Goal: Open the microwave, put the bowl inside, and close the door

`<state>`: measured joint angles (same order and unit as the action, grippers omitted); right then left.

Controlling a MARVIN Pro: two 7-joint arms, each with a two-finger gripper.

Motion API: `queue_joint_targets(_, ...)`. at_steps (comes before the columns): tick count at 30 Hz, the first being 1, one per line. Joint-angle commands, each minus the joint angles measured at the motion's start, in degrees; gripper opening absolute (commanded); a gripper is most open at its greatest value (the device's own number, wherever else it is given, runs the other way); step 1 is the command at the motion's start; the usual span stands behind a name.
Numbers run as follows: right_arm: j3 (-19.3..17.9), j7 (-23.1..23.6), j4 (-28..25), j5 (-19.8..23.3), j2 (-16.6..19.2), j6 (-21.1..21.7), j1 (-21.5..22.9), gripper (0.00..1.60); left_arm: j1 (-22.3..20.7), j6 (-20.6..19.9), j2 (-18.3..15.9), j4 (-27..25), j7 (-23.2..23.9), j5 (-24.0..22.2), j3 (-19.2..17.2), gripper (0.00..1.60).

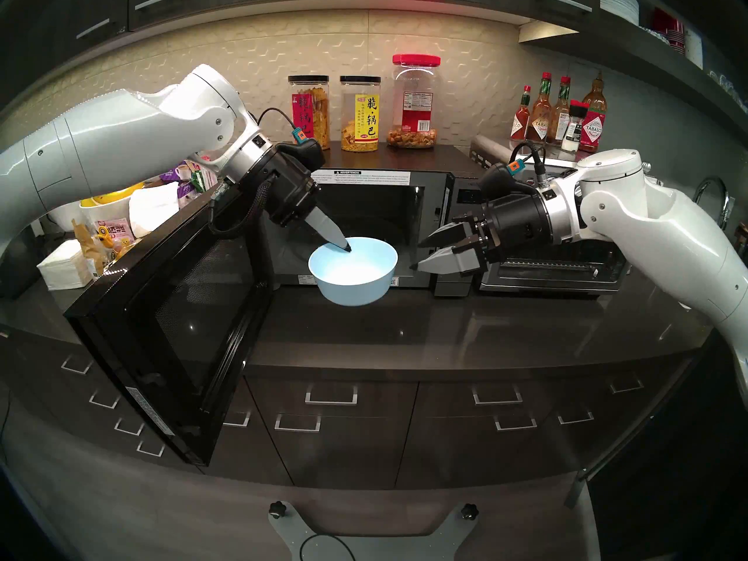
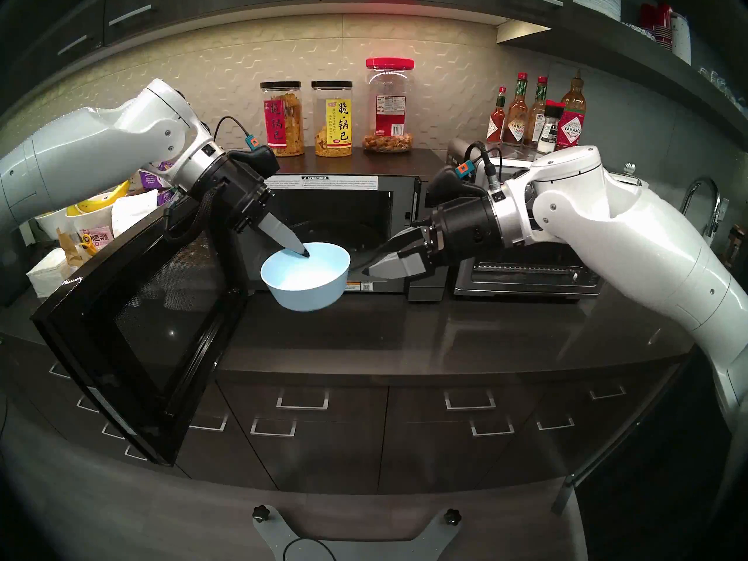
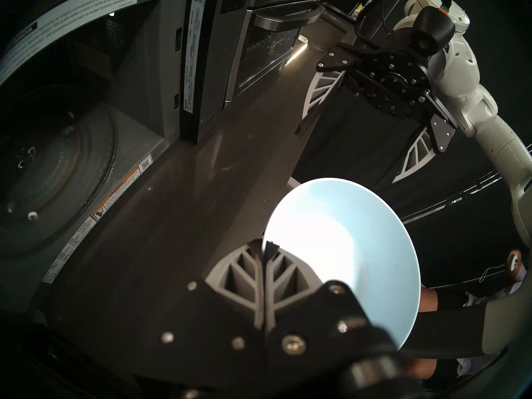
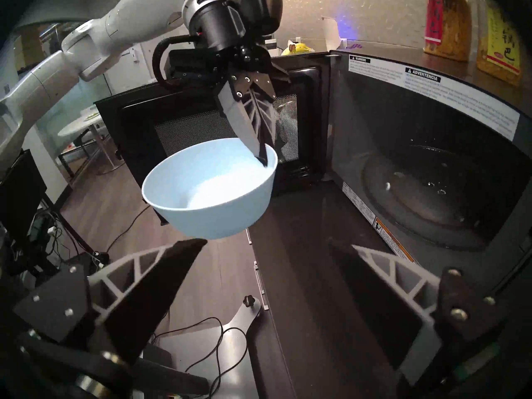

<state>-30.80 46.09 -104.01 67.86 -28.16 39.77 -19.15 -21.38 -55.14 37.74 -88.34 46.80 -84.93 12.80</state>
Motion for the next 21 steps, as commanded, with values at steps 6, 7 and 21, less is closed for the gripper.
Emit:
queue_joint_targets(6, -2.8, 1.5, -1.1, -1.5, -2.8, 5.3, 6.6, 1.60, -1.2, 0.1, 0.1, -0.1, 0.0, -0.3, -0.7, 0.00)
queue_joint_targets(7, -3.0, 1.5, -1.0, -1.6, -3.1, 5.8, 6.9, 1.60, -1.3, 0.1, 0.1, -0.1, 0.0, -0.3, -0.7, 0.00)
queue_joint_targets(21, -4.0, -0.1, -0.4, -2.9, -8.3, 13.7, 10.2, 1.60, -1.4, 0.1, 0.1, -0.1, 0.0, -0.4, -0.5, 0.00)
